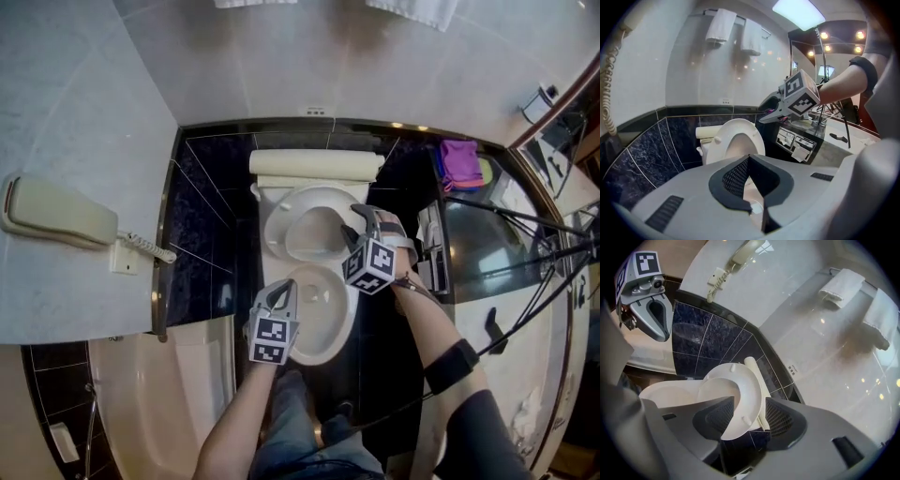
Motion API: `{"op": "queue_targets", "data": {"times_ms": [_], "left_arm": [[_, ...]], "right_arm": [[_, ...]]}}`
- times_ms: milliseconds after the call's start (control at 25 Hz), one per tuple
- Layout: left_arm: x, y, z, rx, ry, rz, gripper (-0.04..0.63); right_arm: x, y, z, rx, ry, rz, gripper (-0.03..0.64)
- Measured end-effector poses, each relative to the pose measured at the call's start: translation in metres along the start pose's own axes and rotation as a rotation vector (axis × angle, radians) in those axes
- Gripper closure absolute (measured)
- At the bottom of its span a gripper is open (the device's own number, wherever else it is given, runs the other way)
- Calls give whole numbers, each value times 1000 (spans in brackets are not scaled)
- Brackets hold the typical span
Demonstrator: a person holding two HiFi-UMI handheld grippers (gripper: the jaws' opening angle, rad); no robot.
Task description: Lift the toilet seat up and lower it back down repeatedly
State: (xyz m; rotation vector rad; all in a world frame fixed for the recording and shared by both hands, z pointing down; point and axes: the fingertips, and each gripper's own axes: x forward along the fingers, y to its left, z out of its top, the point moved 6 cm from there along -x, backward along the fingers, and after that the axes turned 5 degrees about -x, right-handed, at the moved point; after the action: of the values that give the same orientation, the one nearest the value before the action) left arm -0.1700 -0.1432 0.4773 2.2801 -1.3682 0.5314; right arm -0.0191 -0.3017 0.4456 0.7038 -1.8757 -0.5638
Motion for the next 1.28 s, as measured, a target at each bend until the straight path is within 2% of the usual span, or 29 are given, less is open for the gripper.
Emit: {"op": "queue_targets", "data": {"times_ms": [240,320,520,680,920,1280], "left_arm": [[36,16,-2,-8,6,-12,603],[44,20,-3,-14,4,-15,603],[54,28,-6,-26,1,-21,603],[56,36,-10,-46,3,-8,603],[54,41,-22,-73,12,5,603],[46,25,-37,-86,38,5,603]], "right_arm": [[58,-13,13,-116,-5,12,392],[73,-19,19,-132,-8,8,417],[105,-27,27,-169,3,18,429],[117,-21,25,-242,25,43,512],[117,-20,29,-233,37,34,517],[91,-4,32,-211,27,38,520]]}}
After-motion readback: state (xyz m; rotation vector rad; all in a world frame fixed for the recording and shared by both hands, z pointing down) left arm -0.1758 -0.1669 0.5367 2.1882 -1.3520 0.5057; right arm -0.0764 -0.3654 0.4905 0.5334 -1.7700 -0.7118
